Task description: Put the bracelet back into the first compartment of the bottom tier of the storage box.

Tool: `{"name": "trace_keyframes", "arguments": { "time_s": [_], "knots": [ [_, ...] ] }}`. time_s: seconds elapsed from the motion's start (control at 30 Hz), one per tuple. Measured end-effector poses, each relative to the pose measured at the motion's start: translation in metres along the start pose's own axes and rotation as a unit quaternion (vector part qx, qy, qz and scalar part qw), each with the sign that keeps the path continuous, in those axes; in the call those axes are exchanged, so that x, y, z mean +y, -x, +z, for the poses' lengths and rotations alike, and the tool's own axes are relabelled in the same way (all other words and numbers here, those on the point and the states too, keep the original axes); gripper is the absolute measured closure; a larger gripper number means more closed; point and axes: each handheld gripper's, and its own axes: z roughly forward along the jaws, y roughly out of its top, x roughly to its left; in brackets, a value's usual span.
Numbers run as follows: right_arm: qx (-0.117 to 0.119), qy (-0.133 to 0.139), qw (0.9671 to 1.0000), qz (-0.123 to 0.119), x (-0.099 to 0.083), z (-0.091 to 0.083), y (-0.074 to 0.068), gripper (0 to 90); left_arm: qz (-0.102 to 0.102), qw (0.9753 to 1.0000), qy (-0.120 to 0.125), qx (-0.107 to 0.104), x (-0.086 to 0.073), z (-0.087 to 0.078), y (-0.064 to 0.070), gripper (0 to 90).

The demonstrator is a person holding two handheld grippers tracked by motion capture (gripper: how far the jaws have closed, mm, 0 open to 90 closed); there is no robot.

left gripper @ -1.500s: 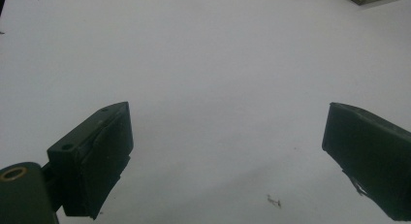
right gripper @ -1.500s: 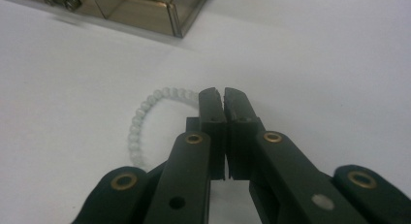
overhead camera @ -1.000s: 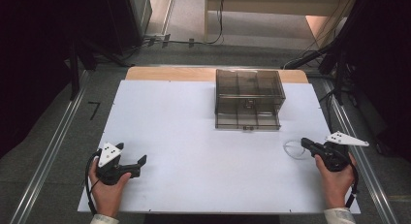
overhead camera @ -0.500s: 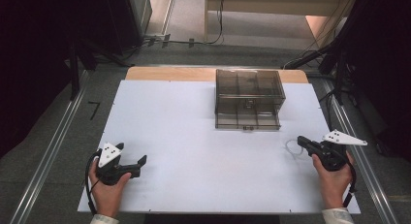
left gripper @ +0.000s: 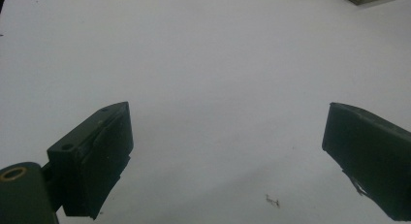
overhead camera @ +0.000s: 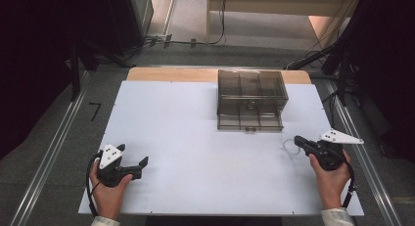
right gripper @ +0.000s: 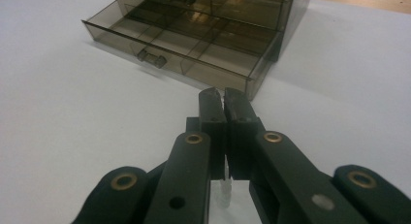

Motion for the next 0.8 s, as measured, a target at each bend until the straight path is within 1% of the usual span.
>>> {"name": "trace_keyframes", "arguments": {
  "time_s": [0.17,0.2,0.27,0.6,0.8],
  "knots": [
    [0.01,0.002,0.9999,-0.005,0.007,0.007,-0.009,85.6,0.001,1.0,0.0,0.0,0.0,0.0,0.0,4.8],
    [0.01,0.002,0.9999,-0.005,0.007,0.007,-0.009,85.6,0.001,1.0,0.0,0.0,0.0,0.0,0.0,4.8],
    [0.015,0.002,0.9998,-0.01,0.012,0.013,-0.014,85.6,0.002,1.0,0.001,0.0,0.0,0.0,0.0,4.8],
    [0.025,0.004,0.9996,-0.01,0.019,0.026,-0.023,85.6,0.003,1.0,0.001,-0.002,0.0,0.0,0.0,4.8],
    [0.031,0.004,0.9994,-0.01,0.023,0.032,-0.025,85.6,0.002,1.0,0.001,-0.003,0.0,0.0,0.0,4.8]
  ]
}}
